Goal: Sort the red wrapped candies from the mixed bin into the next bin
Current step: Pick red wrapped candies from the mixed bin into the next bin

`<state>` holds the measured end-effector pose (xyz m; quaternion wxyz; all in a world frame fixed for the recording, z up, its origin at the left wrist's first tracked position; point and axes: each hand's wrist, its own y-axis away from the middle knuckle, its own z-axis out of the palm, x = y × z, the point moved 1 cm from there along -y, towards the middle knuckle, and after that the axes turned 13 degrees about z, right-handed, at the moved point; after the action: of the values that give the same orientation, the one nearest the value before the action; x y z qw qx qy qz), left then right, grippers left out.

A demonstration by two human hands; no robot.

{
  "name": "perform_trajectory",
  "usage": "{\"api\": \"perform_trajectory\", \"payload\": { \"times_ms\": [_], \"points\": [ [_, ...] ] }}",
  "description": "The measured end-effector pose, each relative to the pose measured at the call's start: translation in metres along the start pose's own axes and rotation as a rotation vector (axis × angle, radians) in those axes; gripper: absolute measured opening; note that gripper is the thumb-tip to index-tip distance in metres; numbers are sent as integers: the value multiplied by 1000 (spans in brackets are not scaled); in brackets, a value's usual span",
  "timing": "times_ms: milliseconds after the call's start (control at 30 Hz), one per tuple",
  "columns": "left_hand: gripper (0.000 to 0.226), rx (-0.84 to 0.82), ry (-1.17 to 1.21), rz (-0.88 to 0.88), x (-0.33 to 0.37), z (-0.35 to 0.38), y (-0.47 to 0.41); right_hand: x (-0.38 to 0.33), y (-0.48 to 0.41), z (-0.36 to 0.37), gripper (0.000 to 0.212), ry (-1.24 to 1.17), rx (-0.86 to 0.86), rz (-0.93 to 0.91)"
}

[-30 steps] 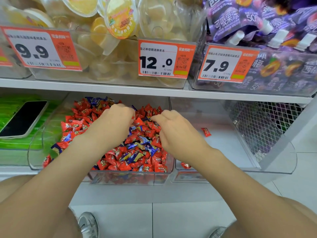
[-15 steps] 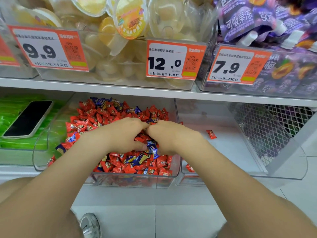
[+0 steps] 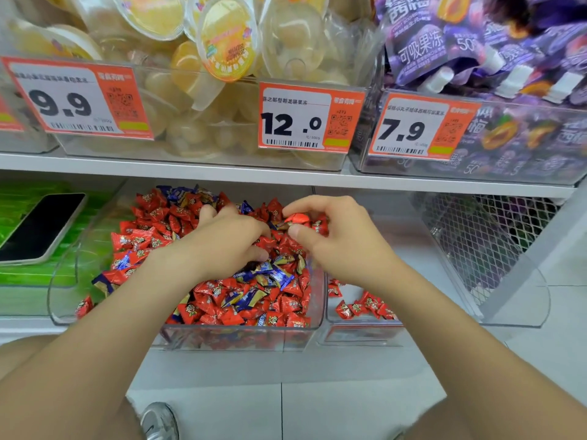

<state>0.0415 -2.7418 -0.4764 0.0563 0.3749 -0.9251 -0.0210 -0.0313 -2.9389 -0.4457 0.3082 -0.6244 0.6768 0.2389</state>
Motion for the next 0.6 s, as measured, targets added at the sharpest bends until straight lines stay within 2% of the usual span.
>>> {"api": "perform_trajectory", "payload": {
  "times_ms": [100, 167, 267, 333, 400, 467, 533, 600],
  "points": [
    [30, 123, 139, 3, 12, -6, 4, 7, 13, -12, 16, -333, -135, 206],
    [28, 213, 322, 45, 22, -11, 8, 11, 19, -20, 16, -475, -247, 333],
    [25, 313, 512, 34, 35, -15, 11, 19, 21, -29, 24, -586, -328, 430],
    [40, 304, 537, -21, 43, -14, 11, 26, 19, -33, 31, -586, -299, 462],
    [46, 297, 534, -57, 48, -11, 10, 35, 16, -35, 30, -561, -252, 475],
    [47, 329, 520, -91, 51, -12, 8, 44, 13, -36, 19, -447, -226, 478],
    [43, 383, 496, -87, 54, -14, 7, 54, 10, -40, 10, -170, -195, 475],
    [41, 417, 488, -39, 61, -16, 5, 63, 9, -43, 14, 75, -190, 506]
  ]
}}
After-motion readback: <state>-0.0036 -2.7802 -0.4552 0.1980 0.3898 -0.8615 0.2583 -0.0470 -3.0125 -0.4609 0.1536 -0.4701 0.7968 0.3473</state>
